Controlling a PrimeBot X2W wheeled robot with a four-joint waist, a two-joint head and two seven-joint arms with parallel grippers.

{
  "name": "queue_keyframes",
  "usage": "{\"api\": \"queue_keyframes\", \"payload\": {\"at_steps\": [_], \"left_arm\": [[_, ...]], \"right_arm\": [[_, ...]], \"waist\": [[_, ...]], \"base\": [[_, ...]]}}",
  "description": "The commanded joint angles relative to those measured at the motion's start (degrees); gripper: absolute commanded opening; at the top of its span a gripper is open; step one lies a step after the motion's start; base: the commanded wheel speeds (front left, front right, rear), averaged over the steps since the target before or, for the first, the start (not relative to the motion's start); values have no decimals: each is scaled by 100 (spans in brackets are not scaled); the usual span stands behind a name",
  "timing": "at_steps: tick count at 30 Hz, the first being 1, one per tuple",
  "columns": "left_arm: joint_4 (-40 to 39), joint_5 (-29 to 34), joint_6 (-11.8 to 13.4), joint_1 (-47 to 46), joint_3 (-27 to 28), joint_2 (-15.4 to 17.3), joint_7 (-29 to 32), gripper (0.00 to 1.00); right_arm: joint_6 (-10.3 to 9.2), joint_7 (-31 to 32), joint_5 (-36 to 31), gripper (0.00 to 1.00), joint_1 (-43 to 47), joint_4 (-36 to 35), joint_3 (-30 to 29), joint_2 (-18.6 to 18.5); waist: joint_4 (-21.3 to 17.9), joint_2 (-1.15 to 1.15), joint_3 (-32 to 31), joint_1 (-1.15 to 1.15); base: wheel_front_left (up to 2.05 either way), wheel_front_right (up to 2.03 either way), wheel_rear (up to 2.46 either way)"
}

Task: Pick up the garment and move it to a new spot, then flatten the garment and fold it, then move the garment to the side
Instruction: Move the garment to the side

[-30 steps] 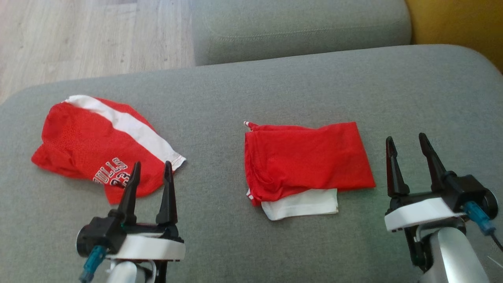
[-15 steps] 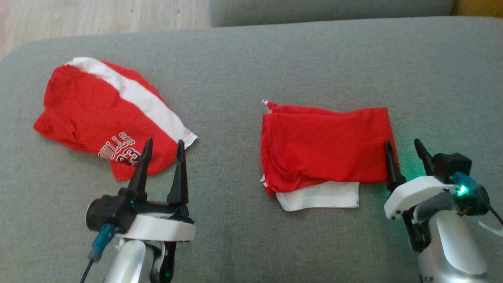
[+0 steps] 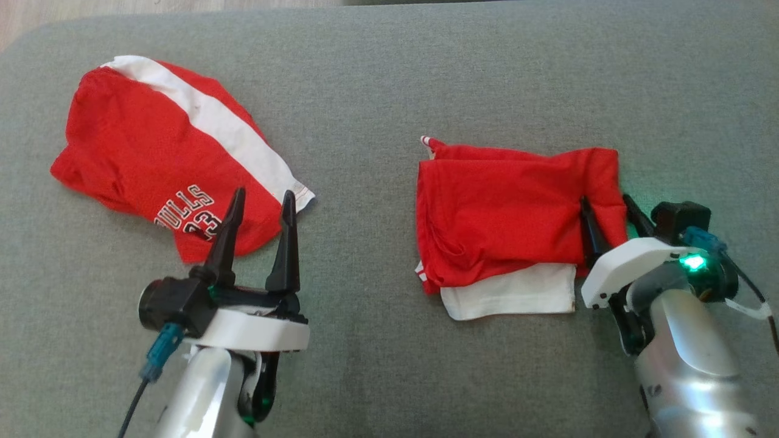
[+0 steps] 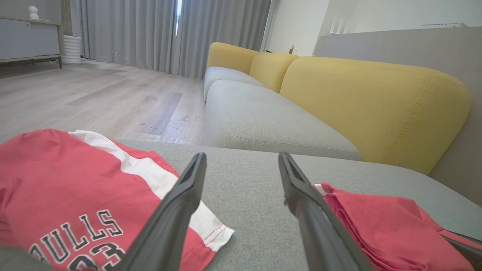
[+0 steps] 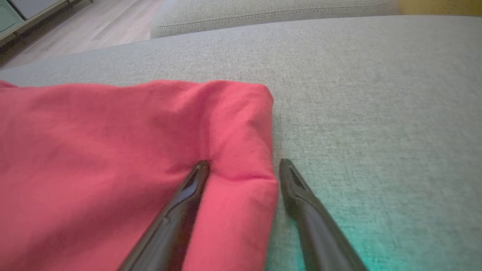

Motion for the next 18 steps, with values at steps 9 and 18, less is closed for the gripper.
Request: {"api": "queue_keyframes", "payload": {"at_steps": [9,18], "left_arm": [[-145,-52,21,-186,120,20,-46,100],[-254,62,105,-74,-12,20,-46,100]], "right_arm": [[-4,-309,-528,0,-214,214,225,-29],[-4,-283,-797,0,-450,-202,929,-532]], "waist": [[-147,0,-254,0],[-605,0,-667,0]], "base": [[0,0,0],[0,0,0]]}}
